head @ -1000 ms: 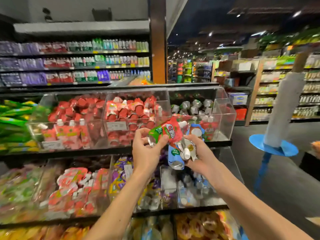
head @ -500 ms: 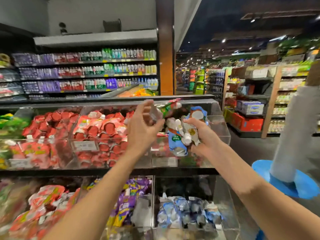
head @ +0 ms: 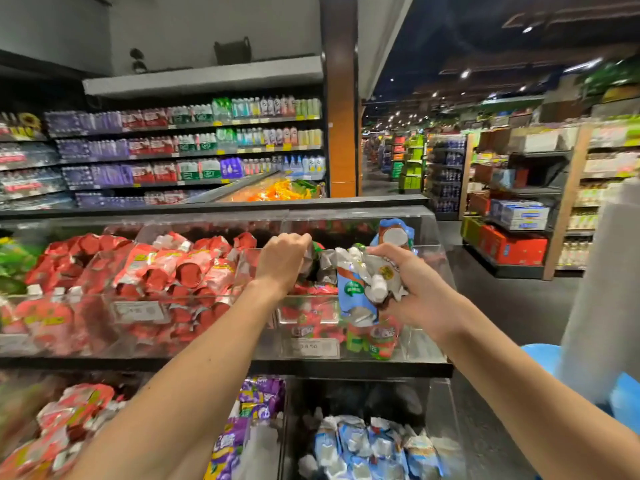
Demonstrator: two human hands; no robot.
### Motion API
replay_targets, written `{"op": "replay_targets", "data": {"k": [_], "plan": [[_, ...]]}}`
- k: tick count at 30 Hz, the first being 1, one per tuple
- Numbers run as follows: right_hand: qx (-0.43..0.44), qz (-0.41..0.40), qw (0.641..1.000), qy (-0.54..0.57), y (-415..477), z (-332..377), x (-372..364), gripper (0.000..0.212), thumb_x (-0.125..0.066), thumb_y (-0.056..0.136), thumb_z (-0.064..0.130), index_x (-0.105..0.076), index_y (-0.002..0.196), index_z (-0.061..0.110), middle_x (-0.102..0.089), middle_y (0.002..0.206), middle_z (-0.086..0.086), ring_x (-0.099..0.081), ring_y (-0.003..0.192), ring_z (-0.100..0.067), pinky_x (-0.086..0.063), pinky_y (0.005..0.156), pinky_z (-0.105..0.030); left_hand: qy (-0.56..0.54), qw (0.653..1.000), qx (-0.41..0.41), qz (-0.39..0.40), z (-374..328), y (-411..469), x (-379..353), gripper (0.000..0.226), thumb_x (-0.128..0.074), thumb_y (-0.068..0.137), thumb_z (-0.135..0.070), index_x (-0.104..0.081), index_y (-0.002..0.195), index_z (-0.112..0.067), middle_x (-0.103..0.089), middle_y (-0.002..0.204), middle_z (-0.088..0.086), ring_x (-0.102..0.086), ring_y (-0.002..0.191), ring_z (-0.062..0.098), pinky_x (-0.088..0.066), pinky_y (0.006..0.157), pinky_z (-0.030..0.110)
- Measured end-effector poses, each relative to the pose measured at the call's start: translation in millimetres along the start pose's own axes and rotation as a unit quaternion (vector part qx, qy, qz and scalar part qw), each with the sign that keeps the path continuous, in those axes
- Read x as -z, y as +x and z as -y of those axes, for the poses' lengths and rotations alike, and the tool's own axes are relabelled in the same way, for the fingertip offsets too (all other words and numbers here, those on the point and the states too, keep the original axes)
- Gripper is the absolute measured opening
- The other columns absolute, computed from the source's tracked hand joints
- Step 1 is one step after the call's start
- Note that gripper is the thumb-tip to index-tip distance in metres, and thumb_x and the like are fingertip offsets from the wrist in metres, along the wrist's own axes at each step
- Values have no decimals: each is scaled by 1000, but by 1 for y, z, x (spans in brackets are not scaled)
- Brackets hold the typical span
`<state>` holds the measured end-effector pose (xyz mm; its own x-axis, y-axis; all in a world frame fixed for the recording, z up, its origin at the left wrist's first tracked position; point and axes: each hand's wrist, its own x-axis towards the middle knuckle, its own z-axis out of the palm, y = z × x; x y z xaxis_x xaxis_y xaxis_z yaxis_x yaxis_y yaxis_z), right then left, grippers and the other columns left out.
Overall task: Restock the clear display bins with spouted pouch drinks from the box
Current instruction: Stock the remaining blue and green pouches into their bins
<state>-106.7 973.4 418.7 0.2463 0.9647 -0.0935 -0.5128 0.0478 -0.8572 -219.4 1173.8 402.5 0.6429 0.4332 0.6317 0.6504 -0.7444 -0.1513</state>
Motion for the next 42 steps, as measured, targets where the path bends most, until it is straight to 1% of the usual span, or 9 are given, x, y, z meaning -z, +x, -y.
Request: {"op": "replay_targets", "data": {"k": [10, 13, 15, 17, 19, 22, 30, 35, 42], "plan": [[-14, -69, 997, 22, -9, -12, -10, 22, -64, 83, 20, -64, 103, 9, -69, 104, -13, -70, 83, -26, -60, 73, -35, 66, 985, -22, 157, 6, 12, -18, 53, -46, 97, -19, -38, 147, -33, -45, 144, 4, -32, 133, 28, -31, 101, 51], [4, -84, 996, 33, -14, -19, -9, 20, -63, 88, 19, -67, 105, 8, -72, 104, -14, -72, 86, -27, -61, 72, -37, -135, 990, 14, 30, -2, -3, 11, 45, -50, 97, -14, -52, 141, -24, -48, 144, 4, -37, 135, 23, -30, 109, 42], [29, -81, 996, 16, -24, -27, -8, 14, -61, 90, 19, -71, 90, 9, -72, 94, -11, -71, 79, -23, -59, 70, -33, -344, 934, 31, -92, -19, -38, 44, 26, -56, 98, -19, -66, 122, -23, -60, 123, -1, -55, 111, 7, -40, 95, 18], [53, -73, 996, 1, -34, -38, -5, 16, -59, 91, 20, -70, 86, 10, -70, 86, -8, -67, 71, -19, -52, 64, -29, -483, 872, -4, -83, -37, -90, 74, 15, -59, 94, -38, -65, 108, -35, -61, 111, -10, -62, 88, 0, -47, 76, 9], [61, -79, 995, -10, -42, -51, -6, 17, -59, 91, 23, -66, 97, 8, -67, 85, -8, -61, 69, -18, -47, 62, -28, -543, 837, -73, 10, -47, -136, 82, 33, -66, 84, -54, -62, 113, -40, -54, 121, -11, -63, 96, 5, -53, 78, 16], [39, -102, 994, -19, -48, -69, -7, 16, -58, 91, 23, -64, 94, 9, -67, 82, -7, -62, 66, -18, -50, 55, -25, -454, 876, -158, 46, -47, -170, 55, 64, -84, 72, -47, -59, 129, -31, -40, 136, -5, -57, 105, 9, -54, 85, 27], [-70, -133, 989, 8, -73, -156, 28, 21, -57, 91, 11, -71, 77, 3, -65, 80, -16, -61, 68, -23, -55, 76, -36, -378, 917, -116, 52, -41, -249, -8, 47, -65, 83, -61, -62, 122, -33, -63, 126, -11, -64, 108, 12, -54, 86, 32], [-201, -232, 951, 27, -76, -209, 73, 3, -60, 89, 1, -59, 90, -1, -65, 73, -19, -63, 60, -25, -58, 62, -33, -355, 919, -77, 155, -50, -283, -40, 39, -73, 80, -46, -65, 114, -28, -69, 115, -13, -63, 108, 9, -45, 87, 19], [-215, -277, 935, 50, -51, -215, 111, 12, -66, 88, 0, -56, 93, 3, -66, 70, -17, -63, 66, -29, -52, 93, -46, -214, 937, 29, 273, -88, -243, -78, 45, -59, 96, -40, -46, 134, -20, -62, 126, 3, -60, 114, 26, -48, 85, 37]]}}
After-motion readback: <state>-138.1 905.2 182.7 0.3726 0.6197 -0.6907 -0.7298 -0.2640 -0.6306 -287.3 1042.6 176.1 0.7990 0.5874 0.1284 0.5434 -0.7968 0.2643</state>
